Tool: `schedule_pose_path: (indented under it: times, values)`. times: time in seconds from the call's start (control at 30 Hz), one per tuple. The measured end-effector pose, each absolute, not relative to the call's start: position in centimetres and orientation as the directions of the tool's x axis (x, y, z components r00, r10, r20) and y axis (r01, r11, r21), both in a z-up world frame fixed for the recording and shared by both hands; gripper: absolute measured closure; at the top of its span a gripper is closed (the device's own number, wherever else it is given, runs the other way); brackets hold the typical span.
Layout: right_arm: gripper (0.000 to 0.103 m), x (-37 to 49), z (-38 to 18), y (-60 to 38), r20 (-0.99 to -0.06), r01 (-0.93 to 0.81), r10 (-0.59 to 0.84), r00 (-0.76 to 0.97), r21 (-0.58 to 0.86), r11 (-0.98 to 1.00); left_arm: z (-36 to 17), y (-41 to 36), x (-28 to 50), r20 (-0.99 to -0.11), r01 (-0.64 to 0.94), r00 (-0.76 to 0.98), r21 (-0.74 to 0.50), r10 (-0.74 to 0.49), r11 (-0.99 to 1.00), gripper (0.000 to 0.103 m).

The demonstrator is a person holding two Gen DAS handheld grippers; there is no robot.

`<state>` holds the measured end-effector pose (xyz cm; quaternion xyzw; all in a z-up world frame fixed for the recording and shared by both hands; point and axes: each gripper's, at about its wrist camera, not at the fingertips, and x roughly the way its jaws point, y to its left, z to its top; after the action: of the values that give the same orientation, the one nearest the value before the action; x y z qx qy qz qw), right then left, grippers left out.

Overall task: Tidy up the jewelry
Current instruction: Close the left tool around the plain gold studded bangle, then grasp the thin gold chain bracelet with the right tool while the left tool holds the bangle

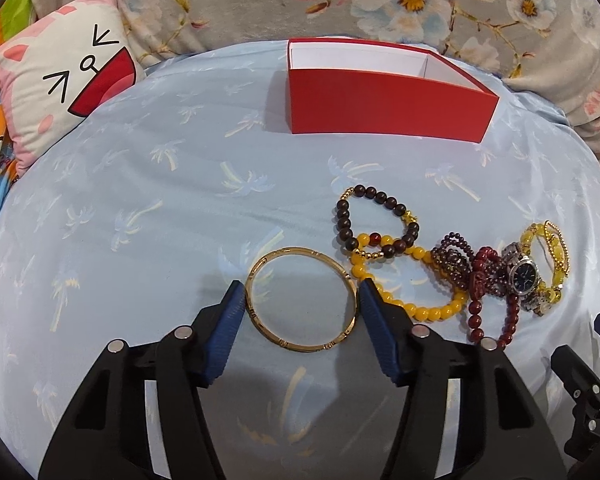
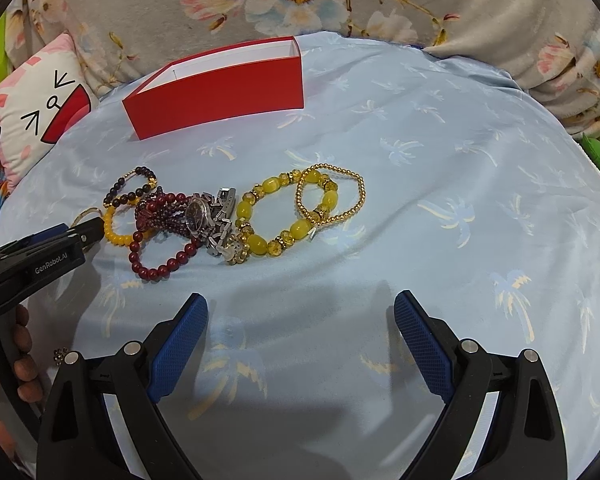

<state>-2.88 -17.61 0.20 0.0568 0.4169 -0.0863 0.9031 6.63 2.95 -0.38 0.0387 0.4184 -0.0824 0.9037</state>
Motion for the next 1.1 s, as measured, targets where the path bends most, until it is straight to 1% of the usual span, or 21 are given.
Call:
schedule_pose_path:
  times: [0.2,0.4,0.63,0.9,1.0,1.1]
  values:
    - [0.012,-2.9,0.2,-17.6,-0.760,0.202,-0.110,0.640,0.029,0.979,-0.3,3.3,6.2,-0.761,0.186,0.634,-0.023,-0.138,0.982,0.047]
    - [0.012,-3.2,0.3,-17.3,-0.759,0.191,-0.105,0.643,0.026,0.981,0.4,4.7,4.9,-0.759,0.158,0.635,-0.055,-0.144,0.986,0.047]
    - [0.012,-4.1,0.7,-16.4,-0.753,0.161,-0.073,0.654,0.045,0.986,1.3,6.6,3.2,-0.751,0.117,0.649,-0.057,-0.120,0.991,0.047]
    - [0.013,-5.0,0.8,-14.2,-0.745,0.105,-0.053,0.665,0.023,0.994,1.4,7.5,1.5,-0.748,0.107,0.655,-0.049,-0.107,0.993,0.047]
    - [0.013,-5.3,0.8,-14.2,-0.744,0.112,-0.059,0.666,0.021,0.994,1.4,7.5,0.8,-0.747,0.114,0.655,-0.057,-0.118,0.992,0.047]
    - [0.013,-5.4,0.8,-15.2,-0.748,0.131,-0.046,0.662,0.055,0.990,1.5,7.3,0.3,-0.746,0.121,0.654,-0.062,-0.126,0.991,0.047]
